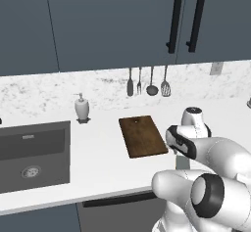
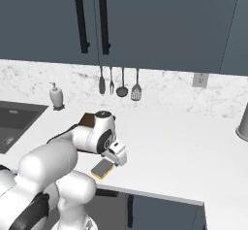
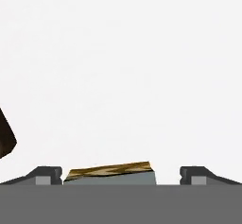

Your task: Pick up the sponge from the counter and clean the cutting board by briefly scrubbing or pressing down on the cutting board. Once finished, release the sponge.

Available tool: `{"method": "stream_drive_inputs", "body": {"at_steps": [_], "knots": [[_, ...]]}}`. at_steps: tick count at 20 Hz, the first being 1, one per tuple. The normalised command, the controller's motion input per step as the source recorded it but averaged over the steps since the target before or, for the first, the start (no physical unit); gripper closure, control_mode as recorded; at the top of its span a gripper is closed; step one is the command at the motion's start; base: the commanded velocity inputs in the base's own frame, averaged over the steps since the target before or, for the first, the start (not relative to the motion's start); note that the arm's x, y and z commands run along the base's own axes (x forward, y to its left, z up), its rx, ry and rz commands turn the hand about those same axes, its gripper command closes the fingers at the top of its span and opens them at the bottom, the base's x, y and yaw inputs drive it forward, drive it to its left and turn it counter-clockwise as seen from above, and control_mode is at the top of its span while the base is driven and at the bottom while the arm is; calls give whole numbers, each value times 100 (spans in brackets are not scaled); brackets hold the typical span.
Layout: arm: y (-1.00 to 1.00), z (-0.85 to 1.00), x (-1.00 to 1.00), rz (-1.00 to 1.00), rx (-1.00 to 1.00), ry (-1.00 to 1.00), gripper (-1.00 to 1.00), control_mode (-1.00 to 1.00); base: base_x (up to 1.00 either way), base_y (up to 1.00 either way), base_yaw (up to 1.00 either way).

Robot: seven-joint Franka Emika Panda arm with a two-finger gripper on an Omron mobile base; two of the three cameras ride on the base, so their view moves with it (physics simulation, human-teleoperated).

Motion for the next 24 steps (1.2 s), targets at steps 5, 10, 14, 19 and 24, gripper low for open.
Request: {"method": "stream_drive_inputs", "body": {"at_steps": [5,10,14,19,24], "knots": [[18,-11,5,2,0,22,-100,-100,0,0,0],[-14,-27,-26,0,0,5,-100,-100,0,0,0],[-18,-37,-29,0,4,0,-100,-100,0,0,0],[3,-14,-9,0,6,0,-100,-100,0,0,0],[17,4,-33,0,0,-8,-100,-100,0,0,0]]}}
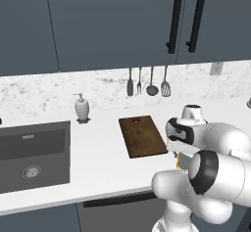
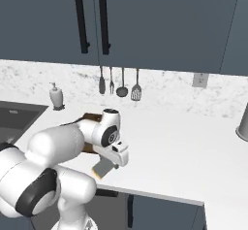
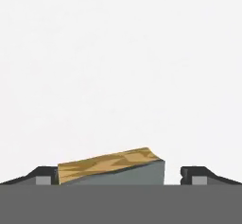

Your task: Pick up the sponge from the counter and clean the cutting board by briefly scrubbing or pressing down on the cutting board. Once finished, release the sponge.

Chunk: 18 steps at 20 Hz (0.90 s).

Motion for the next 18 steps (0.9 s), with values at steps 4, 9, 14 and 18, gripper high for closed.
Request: {"method": "stream_drive_inputs", "body": {"at_steps": [4,9,14,18], "knots": [[34,0,-26,0,0,-5,-100,-100,0,0,0],[30,5,-17,0,0,-8,-100,-100,0,0,0],[6,-1,-21,0,0,-3,-100,-100,0,0,0],[-11,-5,0,3,0,-5,-100,-100,0,0,0]]}}
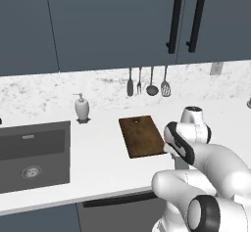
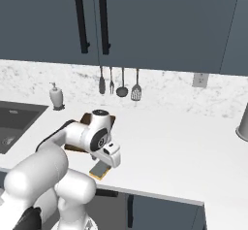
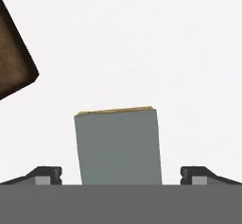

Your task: Pick up the sponge from the counter and clean the cutting board by briefly scrubbing or pressing down on the cutting board. Once finished, release the sponge.

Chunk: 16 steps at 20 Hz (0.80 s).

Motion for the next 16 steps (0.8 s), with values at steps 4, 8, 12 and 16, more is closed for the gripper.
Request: {"method": "stream_drive_inputs", "body": {"at_steps": [4,8,12,16], "knots": [[-4,0,0,1,0,0,-100,-100,0,0,0],[7,-18,0,3,-8,0,-100,-100,0,0,0],[5,-31,0,3,-13,0,-100,-100,0,0,0],[0,-29,-6,2,-9,0,-100,-100,0,0,0]]}}
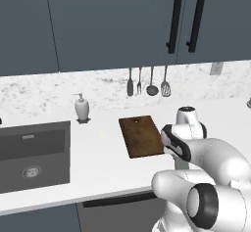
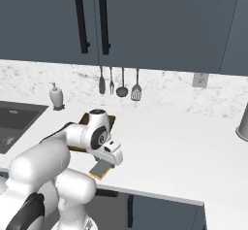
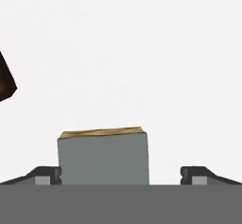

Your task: Pick up the sponge from the counter and clean the cutting board by briefly scrubbing or pressing down on the cutting board. Once finished, release the sponge.

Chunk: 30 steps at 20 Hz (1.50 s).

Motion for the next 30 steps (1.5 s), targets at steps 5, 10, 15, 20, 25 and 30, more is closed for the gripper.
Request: {"method": "stream_drive_inputs", "body": {"at_steps": [5,10,15,20,25,30], "knots": [[0,-23,-12,0,5,0,-100,-100,0,0,0],[2,-4,-6,0,8,0,-100,-100,0,0,0],[15,-3,0,0,1,0,-100,-100,0,0,0],[23,-10,0,0,0,0,-100,-100,0,0,0],[2,-7,0,0,0,0,-100,-100,0,0,0],[-4,-14,0,0,0,0,-100,-100,0,0,0]]}}
